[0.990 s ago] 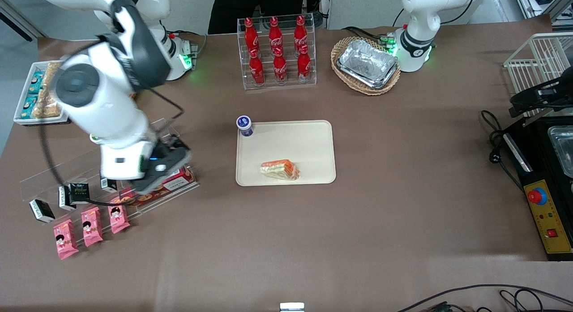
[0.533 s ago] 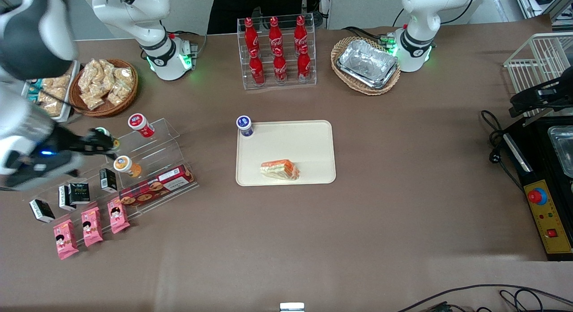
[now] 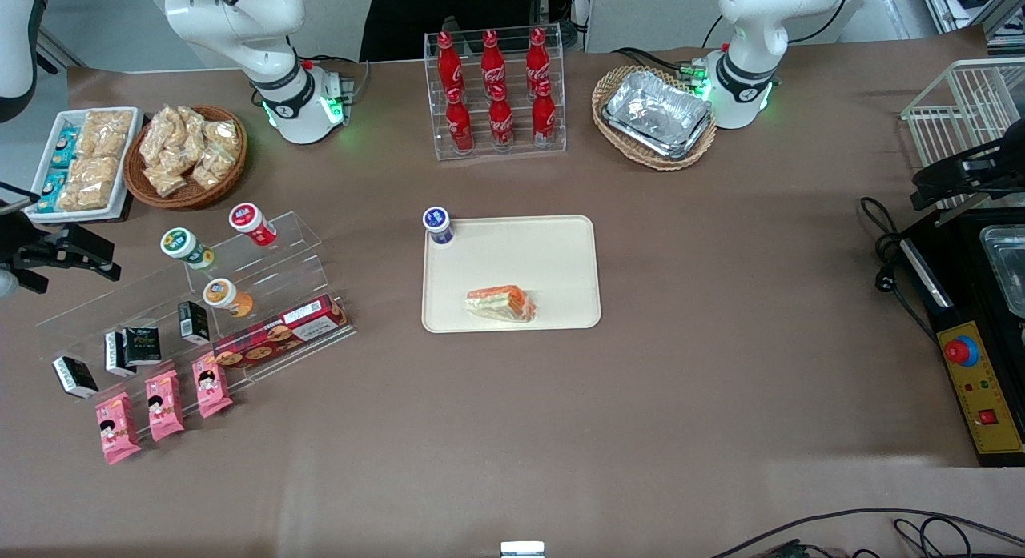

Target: Place sandwich on tray

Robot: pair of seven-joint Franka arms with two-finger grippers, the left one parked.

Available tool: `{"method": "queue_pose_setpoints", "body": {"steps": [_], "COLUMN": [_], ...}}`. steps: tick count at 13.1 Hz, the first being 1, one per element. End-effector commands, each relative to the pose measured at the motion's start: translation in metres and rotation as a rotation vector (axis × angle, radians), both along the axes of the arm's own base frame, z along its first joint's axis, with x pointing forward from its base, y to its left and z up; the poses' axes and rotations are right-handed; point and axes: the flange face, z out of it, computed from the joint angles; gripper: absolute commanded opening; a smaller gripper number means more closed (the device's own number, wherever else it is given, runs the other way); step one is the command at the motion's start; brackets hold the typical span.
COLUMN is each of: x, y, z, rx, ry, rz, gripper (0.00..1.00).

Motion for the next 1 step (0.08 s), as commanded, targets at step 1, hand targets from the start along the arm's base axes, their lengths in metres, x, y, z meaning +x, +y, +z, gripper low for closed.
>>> {"method": "queue_pose_setpoints", "body": {"steps": [1], "x": [-0.0013], "y": [-0.013], "z": [0.0056], "rx": [-0.025], "ry": [-0.014], "rz": [-0.04], "gripper": [1.0]}}
